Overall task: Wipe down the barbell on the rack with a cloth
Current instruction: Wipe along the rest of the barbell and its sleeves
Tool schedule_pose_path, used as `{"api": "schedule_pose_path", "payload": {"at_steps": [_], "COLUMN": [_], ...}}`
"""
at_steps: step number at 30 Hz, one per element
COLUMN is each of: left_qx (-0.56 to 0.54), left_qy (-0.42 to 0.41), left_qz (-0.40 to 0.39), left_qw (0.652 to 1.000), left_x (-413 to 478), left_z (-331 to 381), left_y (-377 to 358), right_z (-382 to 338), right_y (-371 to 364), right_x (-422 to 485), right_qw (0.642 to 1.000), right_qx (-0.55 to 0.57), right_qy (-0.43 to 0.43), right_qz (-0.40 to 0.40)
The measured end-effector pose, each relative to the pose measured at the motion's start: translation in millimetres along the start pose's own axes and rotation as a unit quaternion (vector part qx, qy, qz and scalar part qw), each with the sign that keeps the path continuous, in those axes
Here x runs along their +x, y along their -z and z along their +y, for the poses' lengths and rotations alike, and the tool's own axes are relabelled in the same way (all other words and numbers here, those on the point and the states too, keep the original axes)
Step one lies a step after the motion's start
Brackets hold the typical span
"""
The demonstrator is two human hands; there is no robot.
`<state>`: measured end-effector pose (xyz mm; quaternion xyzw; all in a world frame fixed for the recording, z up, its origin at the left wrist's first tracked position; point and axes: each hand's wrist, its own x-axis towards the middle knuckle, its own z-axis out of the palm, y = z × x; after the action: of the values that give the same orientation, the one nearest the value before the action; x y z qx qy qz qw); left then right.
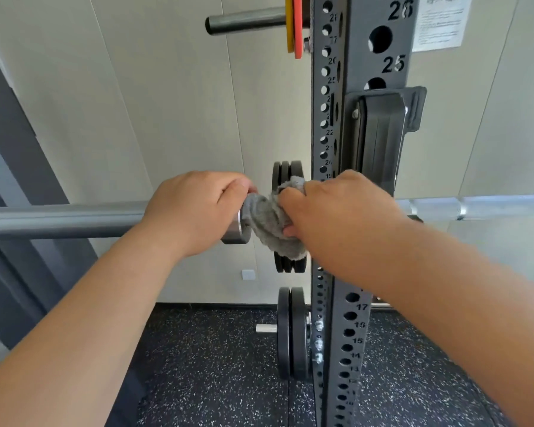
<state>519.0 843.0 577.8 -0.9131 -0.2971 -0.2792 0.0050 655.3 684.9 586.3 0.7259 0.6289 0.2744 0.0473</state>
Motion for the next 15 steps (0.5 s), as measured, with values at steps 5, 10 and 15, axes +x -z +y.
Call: {"api": "schedule_pose_path", "payload": {"at_steps": [5,10,15], "left_qx": [-0.018,-0.020,-0.025], "left_qy": [0.011,0.018,0.023], "left_qz": [0.015,0.009,0.019], "left_qw": [1.000,1.000,0.999], "left_x": [-1,4,2], "left_z": [-2,-2,0], "left_y": [0,0,-2], "right_z": [28,-3,-41], "right_y": [16,17,-18], "right_x": [-28,-19,3], "right_qw": [0.995,0.986,0.991], "right_qx": [-0.054,-0.004,0.084], "right_qy": [-0.081,-0.161,-0.106], "right_qz": [-0.013,-0.052,-0.014]}}
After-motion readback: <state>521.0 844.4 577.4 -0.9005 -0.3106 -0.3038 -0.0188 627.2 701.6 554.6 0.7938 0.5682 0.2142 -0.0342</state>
